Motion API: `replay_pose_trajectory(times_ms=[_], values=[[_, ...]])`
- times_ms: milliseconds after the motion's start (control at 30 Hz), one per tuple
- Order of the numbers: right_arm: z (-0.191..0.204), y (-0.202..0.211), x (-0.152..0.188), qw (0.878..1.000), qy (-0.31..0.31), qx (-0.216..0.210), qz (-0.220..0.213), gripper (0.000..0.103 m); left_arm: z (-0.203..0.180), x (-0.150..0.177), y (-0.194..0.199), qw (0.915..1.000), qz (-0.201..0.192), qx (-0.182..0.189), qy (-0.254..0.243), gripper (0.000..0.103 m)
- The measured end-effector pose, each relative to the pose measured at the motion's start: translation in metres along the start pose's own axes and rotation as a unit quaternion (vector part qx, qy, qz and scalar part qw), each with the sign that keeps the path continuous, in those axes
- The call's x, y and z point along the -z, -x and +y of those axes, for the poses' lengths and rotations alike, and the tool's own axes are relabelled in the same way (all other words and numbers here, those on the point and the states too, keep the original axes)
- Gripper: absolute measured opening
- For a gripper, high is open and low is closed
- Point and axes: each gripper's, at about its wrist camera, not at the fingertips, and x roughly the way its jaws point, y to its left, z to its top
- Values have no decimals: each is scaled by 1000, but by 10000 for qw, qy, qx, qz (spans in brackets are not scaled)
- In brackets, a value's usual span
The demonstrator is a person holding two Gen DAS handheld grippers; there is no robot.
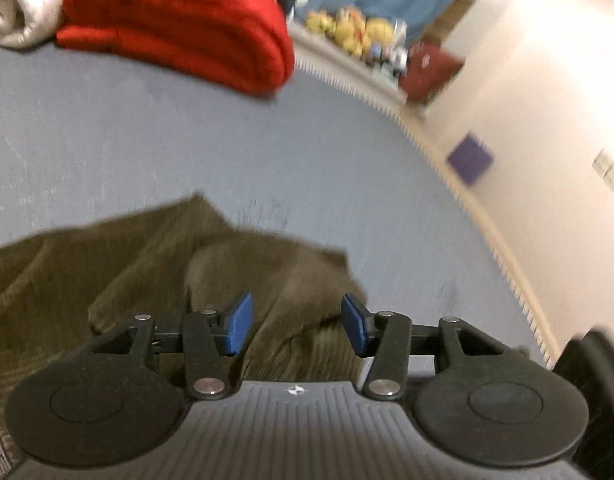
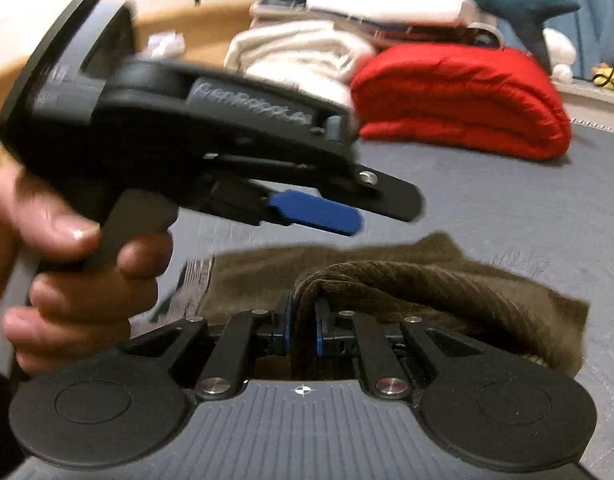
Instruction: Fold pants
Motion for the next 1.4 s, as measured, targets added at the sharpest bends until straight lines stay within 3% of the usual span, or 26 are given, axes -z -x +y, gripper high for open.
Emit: replay_pose_trajectory(times_ms=[167, 433, 500, 567, 600, 667, 733, 767, 833, 900, 1033, 1100, 1167, 1233, 1333, 1400], values=[[0, 2, -3, 9998, 54, -103, 154, 12, 0, 9, -18, 9985, 440, -112, -317, 53], [15, -10, 0, 9982, 354, -240, 412, 12, -3, 8, -31, 9946, 510, -325, -842, 53], [17, -16, -2, 9977, 416, -229, 492, 12, 0, 8, -39, 9940, 650, -298, -828, 46], [14, -21, -5, 9977, 367, -208, 537, 12, 8, 8, -43, 9947, 751, -287, -637, 22], [14, -20, -5, 9978, 315, -203, 550, 12, 13, 6, -41, 9954, 722, -307, -555, 19], [11, -22, -7, 9981, 160, -218, 556, 16, 21, 1, -33, 9974, 514, -431, -245, 16], [8, -16, -6, 9986, -12, -158, 501, 17, 38, -7, -19, 9964, 154, -696, 461, 16], [5, -13, -7, 9986, -198, -182, 454, 25, 47, -8, -14, 9933, 15, -872, 761, 15], [-7, -7, -9, 9963, -727, -314, 330, 35, 58, -8, -12, 9872, -2, -1243, 996, 16], [-24, -2, -9, 9900, -1360, -329, 177, 38, 66, -7, -16, 9848, 133, -1347, 1088, 16], [-62, 3, -1, 9642, -2652, 12, 6, 38, 62, -10, -19, 9863, 256, -1306, 974, 27], [-78, 4, 5, 9492, -3133, 309, -50, 39, 53, -12, -20, 9881, 209, -1347, 709, 40], [-93, 0, 11, 9333, -3536, 623, -83, 40, 43, -11, -22, 9892, 148, -1413, 371, 66], [-104, -4, 18, 9220, -3792, 777, -46, 40, 34, -7, -27, 9894, 101, -1447, -29, 76], [-110, -12, 24, 9104, -4050, 848, -14, 40, 17, 0, -37, 9856, 72, -1581, -593, 81], [-107, -16, 23, 9112, -4027, 868, -7, 40, 7, 6, -44, 9818, 79, -1628, -979, 85]])
